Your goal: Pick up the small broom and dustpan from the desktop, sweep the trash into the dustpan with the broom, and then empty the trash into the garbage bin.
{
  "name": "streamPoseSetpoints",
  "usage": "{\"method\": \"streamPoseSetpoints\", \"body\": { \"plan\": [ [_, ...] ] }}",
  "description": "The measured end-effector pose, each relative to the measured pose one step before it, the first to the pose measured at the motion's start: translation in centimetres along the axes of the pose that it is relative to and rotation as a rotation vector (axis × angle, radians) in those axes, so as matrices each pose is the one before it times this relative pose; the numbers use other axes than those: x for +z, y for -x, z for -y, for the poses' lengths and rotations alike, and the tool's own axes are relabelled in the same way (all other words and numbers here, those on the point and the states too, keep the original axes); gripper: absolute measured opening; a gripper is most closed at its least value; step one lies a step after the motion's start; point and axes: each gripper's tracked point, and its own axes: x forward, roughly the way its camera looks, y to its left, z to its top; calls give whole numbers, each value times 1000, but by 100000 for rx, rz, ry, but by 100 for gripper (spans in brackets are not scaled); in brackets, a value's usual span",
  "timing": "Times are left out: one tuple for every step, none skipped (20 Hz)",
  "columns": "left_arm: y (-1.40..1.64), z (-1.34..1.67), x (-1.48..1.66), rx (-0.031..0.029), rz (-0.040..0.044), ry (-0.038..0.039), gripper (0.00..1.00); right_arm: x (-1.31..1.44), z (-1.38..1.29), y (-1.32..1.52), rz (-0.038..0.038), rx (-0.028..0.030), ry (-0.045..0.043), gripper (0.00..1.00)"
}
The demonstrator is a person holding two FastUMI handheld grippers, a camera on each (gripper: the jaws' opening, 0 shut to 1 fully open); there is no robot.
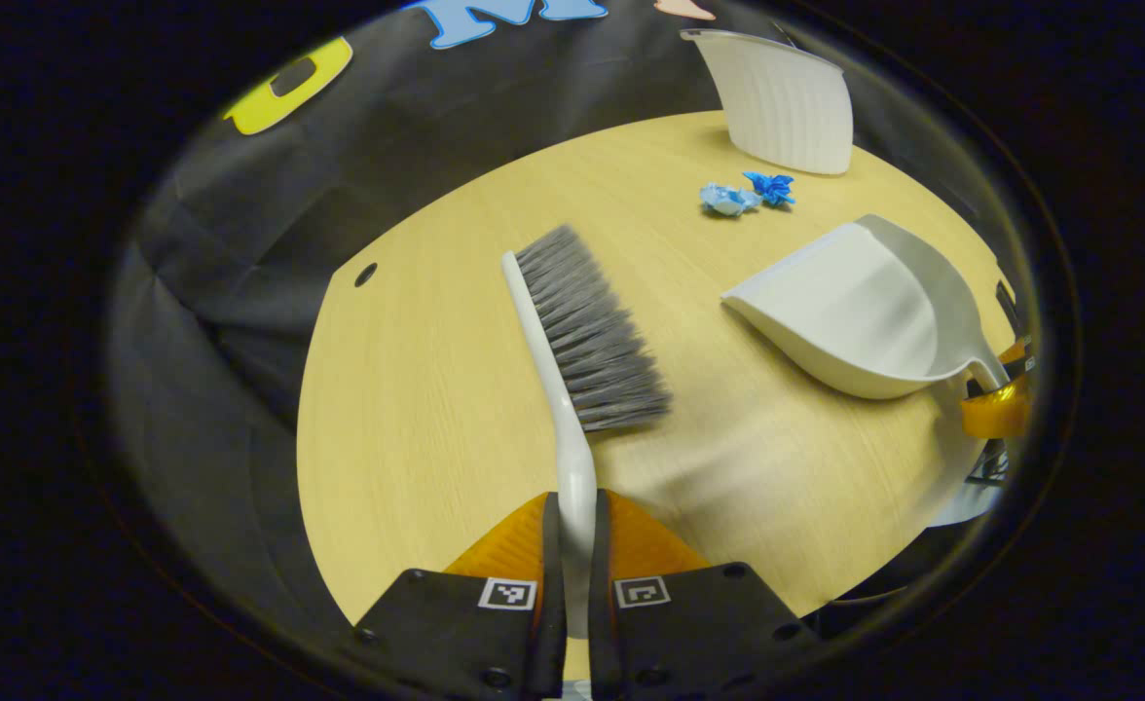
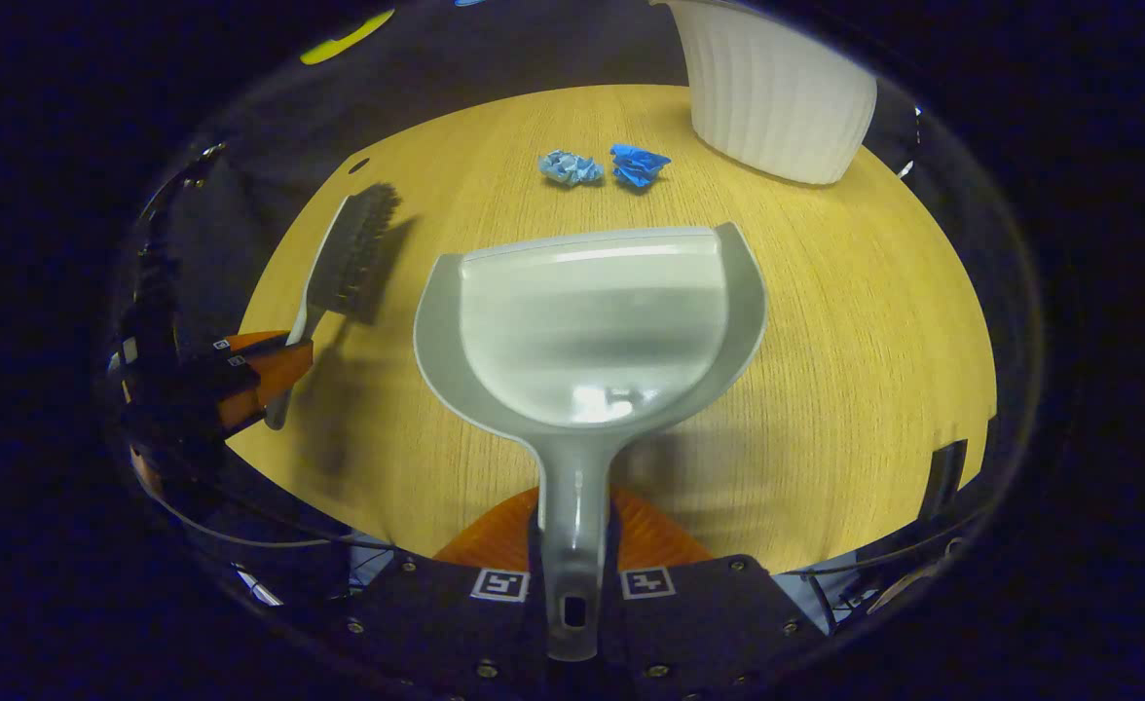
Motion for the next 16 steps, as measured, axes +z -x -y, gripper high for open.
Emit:
{"method": "streamPoseSetpoints", "body": {
  "plan": [
    [-225, 67, 369, -407, 195, -281, 15, 199, 77, 132, 879, 434, -615, 20],
    [-75, -24, 282, -651, -115, -215, 17, 140, 2, 248, 278, 704, -1109, 20],
    [-175, -30, 127, -512, -310, -474, 17, 186, 119, 207, 999, -298, -773, 20],
    [-47, -109, 296, -239, -133, -574, 17, 268, 223, 300, 1086, -363, -743, 20],
    [-255, -9, 517, -75, 228, -601, 17, 262, 126, 204, 1323, -390, -650, 20],
    [-113, -156, 529, 37, 312, -924, 17, 151, 200, 411, 819, -453, -252, 20],
    [-113, -171, 555, 27, 414, -941, 15, 299, 211, 287, 910, -314, -451, 20],
    [-137, -79, 586, -346, 365, -894, 17, 355, 171, 365, 1144, -12, 158, 19],
    [-12, -85, 665, -289, 446, -1298, 17, 445, 299, -72, 373, -431, 1157, 20],
    [-123, -105, 592, -80, 41, -1968, 17, 508, 367, 44, 1342, -819, 401, 19],
    [-205, -48, 648, -190, 147, -2609, 15, 202, 97, -360, -780, -407, 1525, 20],
    [-345, 110, 835, -356, 420, -2894, 17, 786, 260, -267, 980, 173, 44, 20],
    [-464, 132, 792, -559, 282, -2719, 17, 278, 61, -322, -1431, 950, 243, 19],
    [-347, 206, 692, -724, 76, -2305, 17, 454, -28, -437, 6, 1263, -1029, 19],
    [-605, 42, 658, -699, -195, -2230, 15, 190, 63, -385, -1002, 1357, -352, 20],
    [-534, -81, 634, -415, -467, -2238, 15, 384, 167, 118, 61, 664, -234, 20]
  ]
}}
